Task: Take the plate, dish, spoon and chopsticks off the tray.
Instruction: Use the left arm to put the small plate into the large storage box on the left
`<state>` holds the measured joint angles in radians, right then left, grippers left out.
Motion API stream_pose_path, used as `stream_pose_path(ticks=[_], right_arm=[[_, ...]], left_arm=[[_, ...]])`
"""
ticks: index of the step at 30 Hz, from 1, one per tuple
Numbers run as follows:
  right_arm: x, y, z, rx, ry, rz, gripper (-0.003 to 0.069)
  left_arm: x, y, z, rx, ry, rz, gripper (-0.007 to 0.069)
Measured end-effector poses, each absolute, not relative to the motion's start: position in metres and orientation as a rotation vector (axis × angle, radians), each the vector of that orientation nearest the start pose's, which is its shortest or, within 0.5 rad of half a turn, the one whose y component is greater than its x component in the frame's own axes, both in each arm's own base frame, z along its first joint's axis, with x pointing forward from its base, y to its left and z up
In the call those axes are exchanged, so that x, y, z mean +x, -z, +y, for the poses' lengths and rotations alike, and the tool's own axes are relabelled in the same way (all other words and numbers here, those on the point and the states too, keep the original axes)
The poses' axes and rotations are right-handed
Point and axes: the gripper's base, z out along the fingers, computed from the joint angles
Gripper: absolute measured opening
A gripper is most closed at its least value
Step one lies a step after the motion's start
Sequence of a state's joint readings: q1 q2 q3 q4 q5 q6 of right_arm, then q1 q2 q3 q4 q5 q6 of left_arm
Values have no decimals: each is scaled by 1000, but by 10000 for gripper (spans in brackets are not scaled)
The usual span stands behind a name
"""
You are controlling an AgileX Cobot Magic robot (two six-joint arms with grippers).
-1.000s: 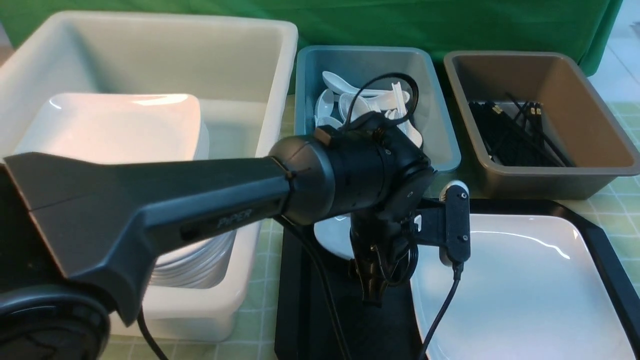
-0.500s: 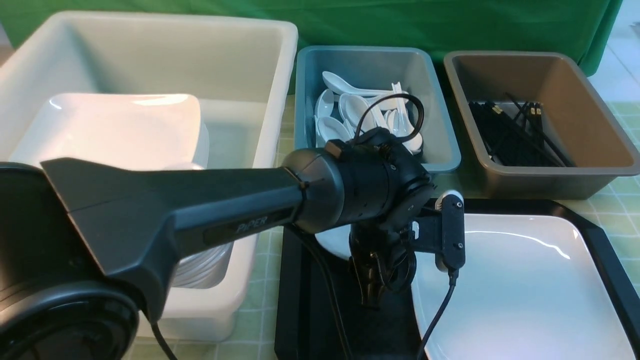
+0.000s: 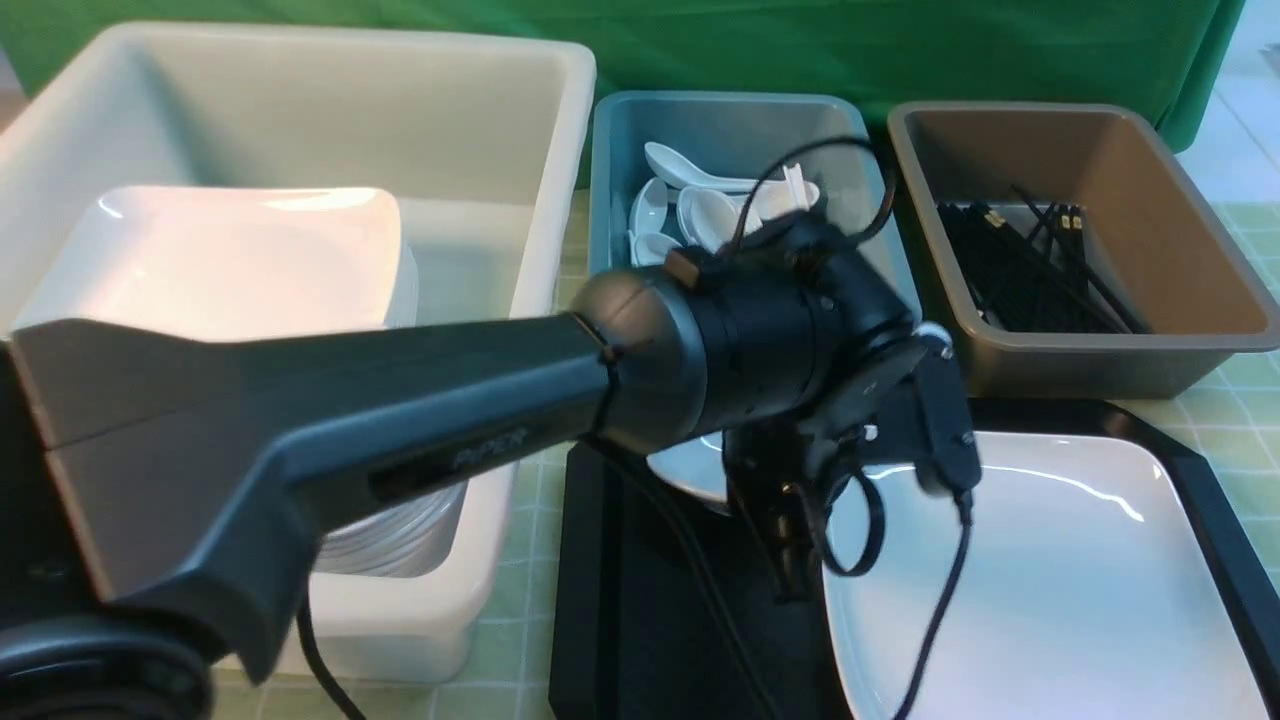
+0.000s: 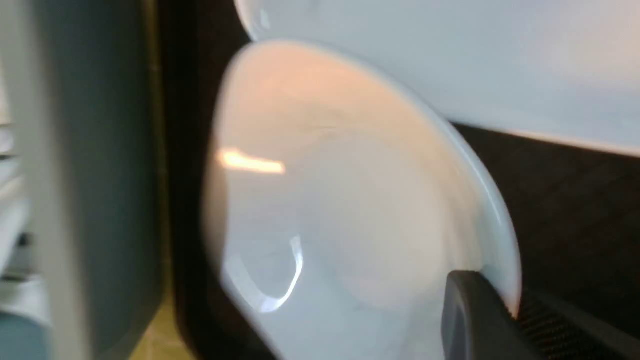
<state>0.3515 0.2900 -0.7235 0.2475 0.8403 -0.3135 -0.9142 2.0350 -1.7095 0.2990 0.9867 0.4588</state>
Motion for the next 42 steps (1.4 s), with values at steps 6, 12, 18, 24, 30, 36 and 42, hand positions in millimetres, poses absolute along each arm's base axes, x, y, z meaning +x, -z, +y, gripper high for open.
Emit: stream_pose_path(ticks=[6,12,18,24,30,36,42], right_arm=[[25,-358,27,-586,-313,1789,239],[25,-358,27,-585,-313,1788,239],[25,-358,27,-585,-313,1786,239],[25,-358,27,-568,-324,1789,239],[25,-358,27,-557,-333,1793,239],[25,-358,27,-554,-335,1794,239],[25,-358,27,-553,-335,1791,239]], left_arm=[[282,-297,-332,1606,-170,2043,6],[260,-395,-293,1282,-132,2079,6],[226,-473,-230,976,-3,2051,6],[193,-479,-181,770,169,2161,6],[190,-428,-164,764,-28,2297,6],[201,-381,-159,811,-276,2370,6],[207,-364,-156,820,-406,2371,6]])
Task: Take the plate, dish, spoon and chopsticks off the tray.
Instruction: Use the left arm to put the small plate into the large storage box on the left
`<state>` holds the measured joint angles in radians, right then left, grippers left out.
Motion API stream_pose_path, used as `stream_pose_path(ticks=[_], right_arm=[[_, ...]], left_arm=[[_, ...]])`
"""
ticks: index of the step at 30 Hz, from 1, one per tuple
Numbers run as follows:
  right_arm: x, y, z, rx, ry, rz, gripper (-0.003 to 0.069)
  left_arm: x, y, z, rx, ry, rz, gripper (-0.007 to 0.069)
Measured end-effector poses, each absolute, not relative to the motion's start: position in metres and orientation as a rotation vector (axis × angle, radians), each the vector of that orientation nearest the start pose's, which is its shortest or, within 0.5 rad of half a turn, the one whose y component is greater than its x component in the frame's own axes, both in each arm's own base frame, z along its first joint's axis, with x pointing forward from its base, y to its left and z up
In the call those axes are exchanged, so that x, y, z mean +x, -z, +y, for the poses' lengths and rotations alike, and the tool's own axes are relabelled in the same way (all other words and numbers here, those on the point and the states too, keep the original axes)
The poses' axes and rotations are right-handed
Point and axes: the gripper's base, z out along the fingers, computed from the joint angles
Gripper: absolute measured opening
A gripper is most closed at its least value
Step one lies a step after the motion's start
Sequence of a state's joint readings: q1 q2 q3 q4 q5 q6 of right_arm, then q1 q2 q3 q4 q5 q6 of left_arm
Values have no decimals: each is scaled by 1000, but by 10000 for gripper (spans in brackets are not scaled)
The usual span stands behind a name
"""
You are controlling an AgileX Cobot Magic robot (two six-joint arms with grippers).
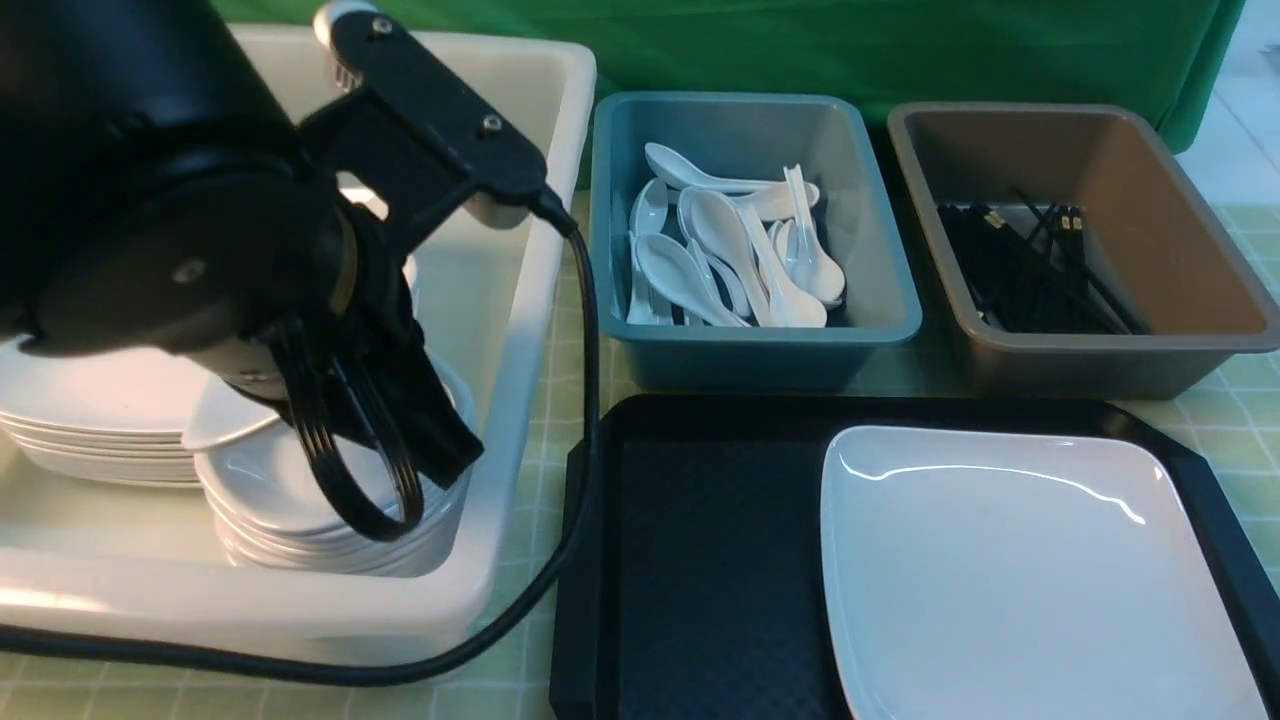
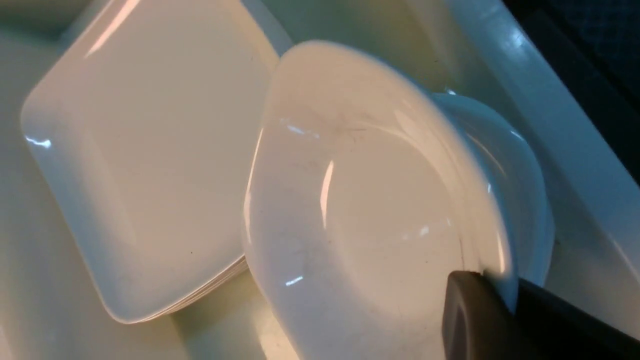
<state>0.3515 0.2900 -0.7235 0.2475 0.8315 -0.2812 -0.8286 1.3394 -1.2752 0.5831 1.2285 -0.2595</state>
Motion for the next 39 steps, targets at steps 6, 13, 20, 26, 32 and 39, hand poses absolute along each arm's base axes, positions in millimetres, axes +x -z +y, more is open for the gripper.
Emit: stream_pose_path(ticks=[6,13,20,26,32,39], right_arm=[[25,-358,27,-553,-335,1791,239],[25,-358,27,-553,-335,1791,239],[25,-358,27,-552,-336,1791,239],[25,-358,27,-552,-338,1791,239],[24,-357,27,-559,-339,1805,239],[24,-357,27,-561,-339,1809,239]], left_arm=[[205,-351,-157,841,-392,2407,6],[206,-342,-161,864,-365,2414,6],[206,-339,-167,822,-284,2433,12],[208,-335,-170,748,-252,2471,92],[207,-334,-171,681,-226,2492,232],[207,-334,-171,611,-205,2507,329]])
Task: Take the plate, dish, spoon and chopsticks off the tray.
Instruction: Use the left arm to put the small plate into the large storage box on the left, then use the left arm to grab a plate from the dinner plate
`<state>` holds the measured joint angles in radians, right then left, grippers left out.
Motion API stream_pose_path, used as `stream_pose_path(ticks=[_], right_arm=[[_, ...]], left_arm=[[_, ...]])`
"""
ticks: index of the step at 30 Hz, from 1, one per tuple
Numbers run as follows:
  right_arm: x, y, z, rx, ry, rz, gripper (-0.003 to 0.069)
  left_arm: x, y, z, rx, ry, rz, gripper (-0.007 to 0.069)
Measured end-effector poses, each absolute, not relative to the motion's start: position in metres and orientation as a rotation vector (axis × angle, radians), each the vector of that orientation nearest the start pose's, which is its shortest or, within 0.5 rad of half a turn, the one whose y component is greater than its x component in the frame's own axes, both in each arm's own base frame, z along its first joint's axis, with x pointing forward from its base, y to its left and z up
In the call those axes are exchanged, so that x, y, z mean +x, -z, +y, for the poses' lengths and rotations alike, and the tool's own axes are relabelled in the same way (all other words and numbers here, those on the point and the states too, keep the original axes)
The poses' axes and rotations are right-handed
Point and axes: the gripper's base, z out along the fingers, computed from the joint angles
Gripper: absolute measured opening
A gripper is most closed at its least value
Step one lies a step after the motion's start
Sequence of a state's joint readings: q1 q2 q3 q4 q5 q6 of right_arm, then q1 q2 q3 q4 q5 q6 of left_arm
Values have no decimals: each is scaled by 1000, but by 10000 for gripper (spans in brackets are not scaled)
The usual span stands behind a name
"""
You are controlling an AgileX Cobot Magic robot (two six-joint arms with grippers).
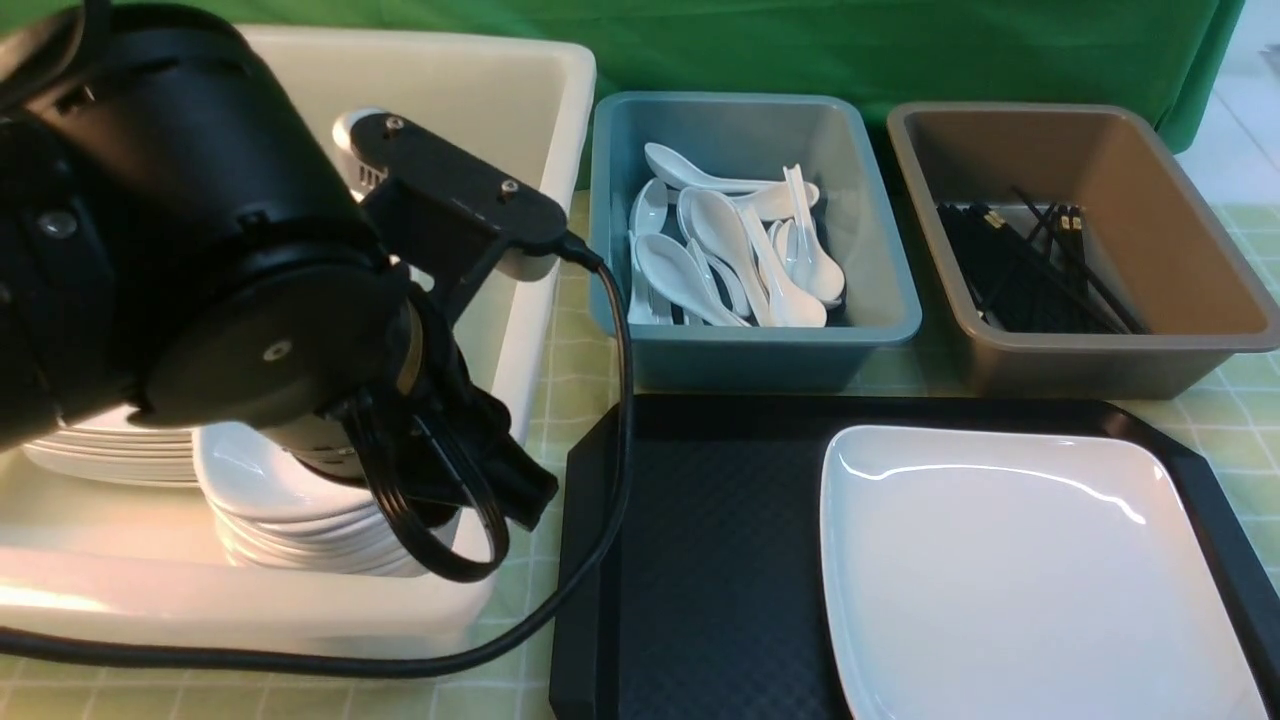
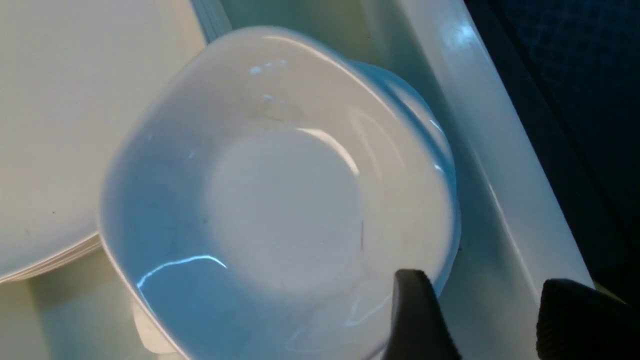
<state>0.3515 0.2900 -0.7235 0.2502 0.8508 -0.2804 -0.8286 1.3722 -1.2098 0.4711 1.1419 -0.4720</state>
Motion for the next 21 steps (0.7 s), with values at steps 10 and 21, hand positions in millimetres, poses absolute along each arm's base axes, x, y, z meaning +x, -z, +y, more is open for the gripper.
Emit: stream_pose_path(ticks=[10,21], right_arm=[[24,-357,27,-560,-340,1810,239],[26,-361,27,-538,-336,1760,234]], left_arm=[[199,-357,-188,518,135,2572,259],[211,-313,-258,510,669,2768,-4]])
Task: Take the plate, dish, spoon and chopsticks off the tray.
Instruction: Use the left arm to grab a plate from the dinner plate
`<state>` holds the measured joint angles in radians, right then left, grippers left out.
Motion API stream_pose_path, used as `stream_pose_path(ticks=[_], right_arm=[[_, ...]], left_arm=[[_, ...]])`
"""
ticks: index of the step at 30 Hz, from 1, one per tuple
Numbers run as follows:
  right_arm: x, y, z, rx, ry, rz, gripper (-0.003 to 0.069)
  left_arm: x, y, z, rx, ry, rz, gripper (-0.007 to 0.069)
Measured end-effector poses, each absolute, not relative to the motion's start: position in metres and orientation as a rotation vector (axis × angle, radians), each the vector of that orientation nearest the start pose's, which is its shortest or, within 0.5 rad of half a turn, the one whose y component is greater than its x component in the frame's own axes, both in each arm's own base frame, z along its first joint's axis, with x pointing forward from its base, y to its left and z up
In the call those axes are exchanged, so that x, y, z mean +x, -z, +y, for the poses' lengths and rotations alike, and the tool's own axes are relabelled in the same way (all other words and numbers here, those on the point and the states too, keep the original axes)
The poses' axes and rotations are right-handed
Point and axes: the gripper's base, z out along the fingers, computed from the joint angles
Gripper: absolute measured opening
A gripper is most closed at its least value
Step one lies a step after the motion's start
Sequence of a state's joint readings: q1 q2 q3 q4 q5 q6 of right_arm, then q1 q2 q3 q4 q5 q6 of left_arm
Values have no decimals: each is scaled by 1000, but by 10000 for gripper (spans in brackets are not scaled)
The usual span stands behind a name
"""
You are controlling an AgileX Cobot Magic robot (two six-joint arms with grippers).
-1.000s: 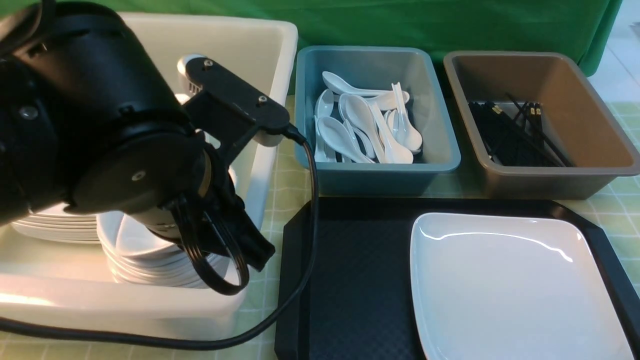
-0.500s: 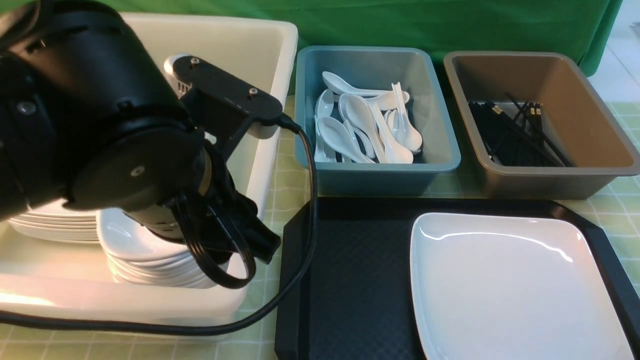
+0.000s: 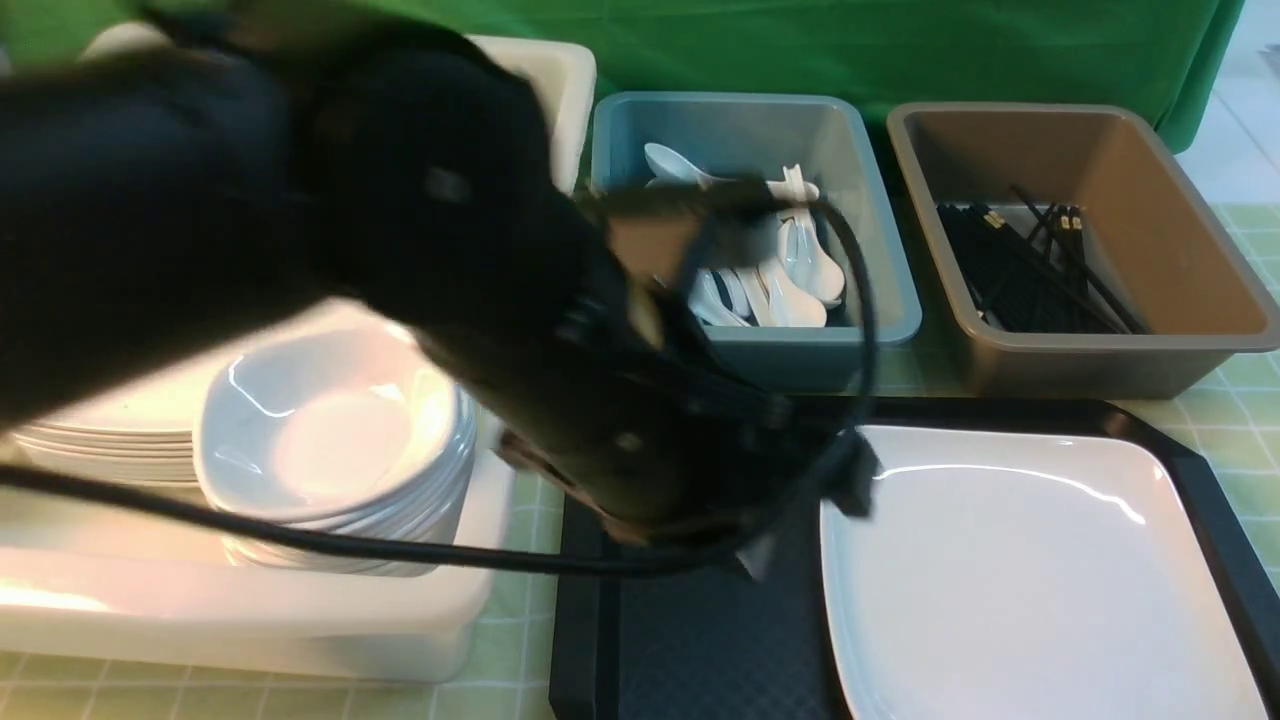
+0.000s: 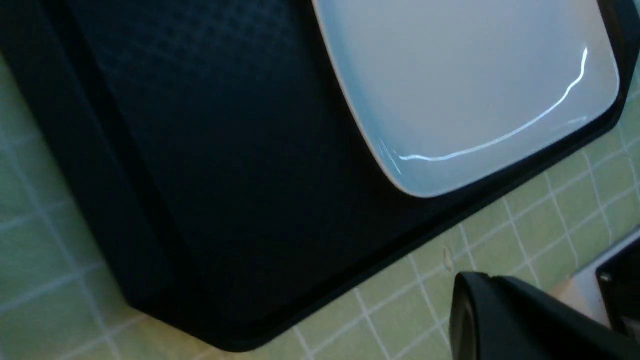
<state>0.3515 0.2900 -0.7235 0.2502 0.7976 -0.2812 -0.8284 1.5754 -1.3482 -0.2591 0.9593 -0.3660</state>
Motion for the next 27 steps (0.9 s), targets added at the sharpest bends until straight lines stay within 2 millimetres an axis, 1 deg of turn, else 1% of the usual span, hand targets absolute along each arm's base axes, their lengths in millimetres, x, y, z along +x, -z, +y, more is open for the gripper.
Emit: stream_pose_path(ticks=[1,2,4,7,9,10,11,14,17,21,23,27], right_arm=[[26,-361,27,-538,-336,1760,234],[26,-361,27,-538,-336,1759,233],[26,-361,27,-538,-336,1759,233],[26,-361,27,-538,-336,1759,233],[26,-361,27,-539,-336,1760,233],[26,-361,27,-539,-336,1760,233],[26,-361,27,-539,-336,1760,233],[26,-361,27,-539,-335,1760,233],[26,-361,27,-539,-335,1760,233],[26,-361,27,-539,-335,1760,235],[26,-361,27,-539,-335,1760,235],[26,-362,27,-539,-335,1758,235]], left_arm=[[213,-306,-263,523,673,2791,-2],[216,-291,-273,531,720,2841,4],[223,-264,-288,518,759,2905,30],[230,-240,-297,474,749,2959,81],[237,-225,-301,419,723,2973,143],[239,-221,-302,394,714,2971,161],[243,-215,-304,363,695,2962,200],[251,-204,-309,302,695,2927,262],[256,-194,-313,266,695,2920,279],[257,-179,-319,222,694,2931,281],[256,-174,-322,205,700,2935,281],[259,-167,-326,106,727,2935,280]])
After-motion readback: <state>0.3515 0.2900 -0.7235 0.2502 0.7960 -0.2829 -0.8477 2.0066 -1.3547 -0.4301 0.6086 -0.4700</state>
